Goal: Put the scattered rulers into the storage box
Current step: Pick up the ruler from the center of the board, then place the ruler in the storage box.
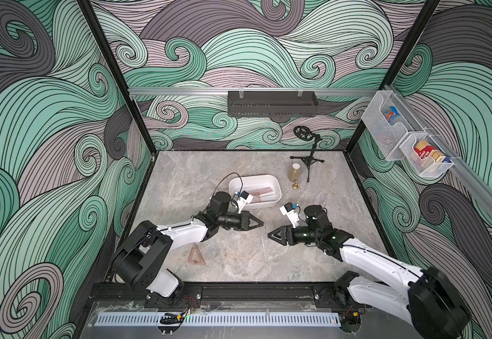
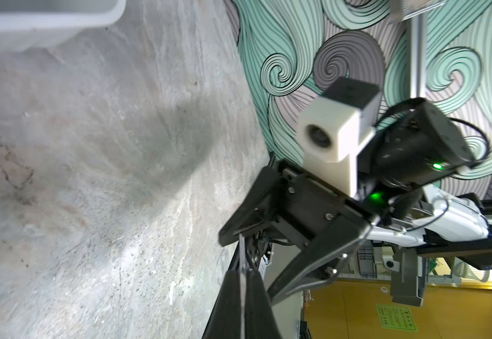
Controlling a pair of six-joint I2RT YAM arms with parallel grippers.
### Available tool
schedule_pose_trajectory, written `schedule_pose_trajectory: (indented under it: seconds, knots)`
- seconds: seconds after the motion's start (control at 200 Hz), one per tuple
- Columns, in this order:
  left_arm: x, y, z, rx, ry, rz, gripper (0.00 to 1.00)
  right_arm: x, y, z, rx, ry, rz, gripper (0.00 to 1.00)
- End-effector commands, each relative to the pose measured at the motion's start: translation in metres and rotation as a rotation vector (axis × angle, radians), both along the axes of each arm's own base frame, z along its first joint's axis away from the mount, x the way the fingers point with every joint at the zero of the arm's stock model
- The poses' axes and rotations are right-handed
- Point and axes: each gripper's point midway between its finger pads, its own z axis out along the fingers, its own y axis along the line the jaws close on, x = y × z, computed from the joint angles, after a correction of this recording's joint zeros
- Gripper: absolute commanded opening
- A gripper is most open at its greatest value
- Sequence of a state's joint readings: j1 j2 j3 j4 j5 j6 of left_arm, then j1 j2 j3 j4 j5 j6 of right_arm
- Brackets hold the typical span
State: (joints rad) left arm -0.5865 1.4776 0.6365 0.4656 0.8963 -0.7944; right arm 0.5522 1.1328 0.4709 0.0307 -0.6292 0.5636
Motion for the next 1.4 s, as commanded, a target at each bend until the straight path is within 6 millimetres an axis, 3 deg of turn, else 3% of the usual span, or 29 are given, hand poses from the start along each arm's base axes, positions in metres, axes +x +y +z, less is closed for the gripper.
schedule_pose_trajectory:
  seconds: [0.0,0.13,0.275,0.51,0.635,0.66,0.75,0.81,0.886,0.996,1.071,1.196,1.296,1.391]
  knots:
    - [0.0,0.004,0.036,-0.084,-0.061,-0.054,0.0,-0.005,0.018,0.024,0.104,-0.018,0.129,0.6]
    - [0.005,0.009,0.04,-0.095,-0.059,-0.042,0.0,-0.002,0.029,0.048,0.212,-0.034,0.158,0.51]
    - [0.006,0.012,0.038,-0.098,-0.055,-0.041,0.0,-0.004,0.034,0.059,0.275,-0.027,0.174,0.38]
    - [0.006,0.013,0.04,-0.111,-0.058,-0.037,0.0,-0.008,0.042,0.058,0.282,-0.011,0.199,0.26]
    - [0.007,0.013,0.04,-0.112,-0.058,-0.034,0.0,-0.003,0.044,0.059,0.277,-0.008,0.187,0.07]
    - [0.004,0.014,0.05,-0.126,-0.087,-0.035,0.0,-0.002,0.044,0.059,0.275,-0.012,0.182,0.04]
    - [0.008,0.016,0.049,-0.106,-0.097,-0.019,0.02,0.008,0.047,0.057,0.236,-0.036,0.172,0.0]
    - [0.016,0.022,0.044,-0.07,-0.083,-0.003,0.26,0.03,0.046,0.049,0.118,-0.106,0.151,0.0]
    - [0.035,0.043,0.041,-0.022,-0.07,0.06,0.32,0.062,0.041,0.037,-0.012,-0.174,0.087,0.0]
    - [0.062,0.087,0.029,0.098,-0.051,0.233,0.61,0.126,0.039,0.032,-0.244,-0.31,0.025,0.0]
    - [0.075,0.12,0.011,0.217,-0.016,0.387,0.67,0.168,0.033,0.033,-0.409,-0.4,-0.024,0.0]
    - [0.078,0.165,-0.019,0.38,0.045,0.534,0.71,0.228,0.023,0.037,-0.687,-0.567,-0.102,0.0]
    - [0.072,0.169,-0.029,0.363,0.08,0.538,0.71,0.262,0.022,0.032,-0.917,-0.696,-0.122,0.0]
    - [0.068,0.167,-0.039,0.361,0.118,0.521,0.71,0.283,0.024,0.014,-1.07,-0.748,-0.099,0.0]
